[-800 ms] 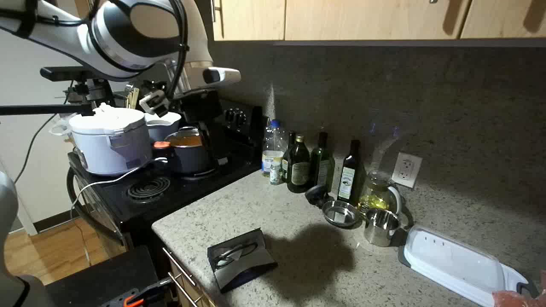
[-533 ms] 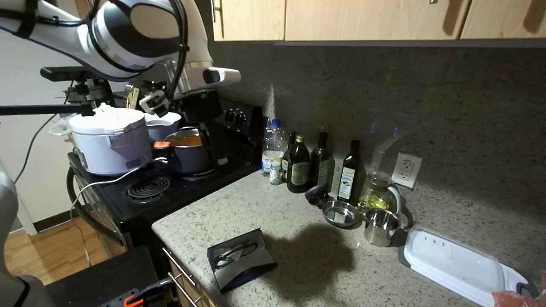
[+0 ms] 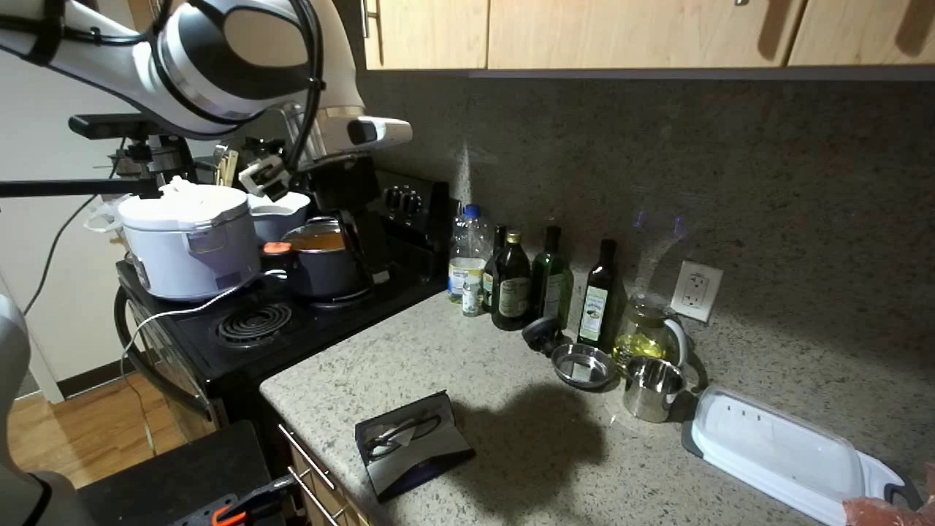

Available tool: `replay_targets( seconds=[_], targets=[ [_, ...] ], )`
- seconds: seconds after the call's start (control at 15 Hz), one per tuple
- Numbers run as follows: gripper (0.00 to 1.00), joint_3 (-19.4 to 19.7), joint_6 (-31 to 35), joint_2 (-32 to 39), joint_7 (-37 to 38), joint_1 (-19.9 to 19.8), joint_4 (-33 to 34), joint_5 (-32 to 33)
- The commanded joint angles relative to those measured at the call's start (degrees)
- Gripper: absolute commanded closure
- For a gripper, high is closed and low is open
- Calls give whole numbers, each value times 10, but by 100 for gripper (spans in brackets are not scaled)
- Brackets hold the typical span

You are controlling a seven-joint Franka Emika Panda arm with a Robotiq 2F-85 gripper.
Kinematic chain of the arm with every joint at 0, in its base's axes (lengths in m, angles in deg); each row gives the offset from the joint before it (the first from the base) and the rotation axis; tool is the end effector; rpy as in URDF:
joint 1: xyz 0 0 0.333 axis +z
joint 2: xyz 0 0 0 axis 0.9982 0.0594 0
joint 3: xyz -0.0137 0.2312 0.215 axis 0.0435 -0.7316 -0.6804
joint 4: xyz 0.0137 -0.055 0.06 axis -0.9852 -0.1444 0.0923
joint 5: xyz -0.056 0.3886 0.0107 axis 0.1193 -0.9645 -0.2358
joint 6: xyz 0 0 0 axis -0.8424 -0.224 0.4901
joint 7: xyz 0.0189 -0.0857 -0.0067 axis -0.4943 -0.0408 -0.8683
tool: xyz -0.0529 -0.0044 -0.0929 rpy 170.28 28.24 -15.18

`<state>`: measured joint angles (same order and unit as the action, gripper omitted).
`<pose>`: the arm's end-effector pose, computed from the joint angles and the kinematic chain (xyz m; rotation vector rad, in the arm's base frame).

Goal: Take the eyeglasses out of its case and put them on the counter

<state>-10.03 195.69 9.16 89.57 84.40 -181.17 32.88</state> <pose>0.3412 0.0824 0.4429 2.8364 -0.2649 0.1657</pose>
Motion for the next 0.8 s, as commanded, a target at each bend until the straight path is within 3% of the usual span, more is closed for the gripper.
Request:
replay_targets(
  seconds=[0.0, 0.67, 0.73],
  targets=[
    [0, 3, 7, 6, 14, 10, -10, 9],
    [0, -4, 73, -34, 36, 38, -104, 1],
    [0, -9, 72, -4, 37, 36, -72, -1]
  ],
)
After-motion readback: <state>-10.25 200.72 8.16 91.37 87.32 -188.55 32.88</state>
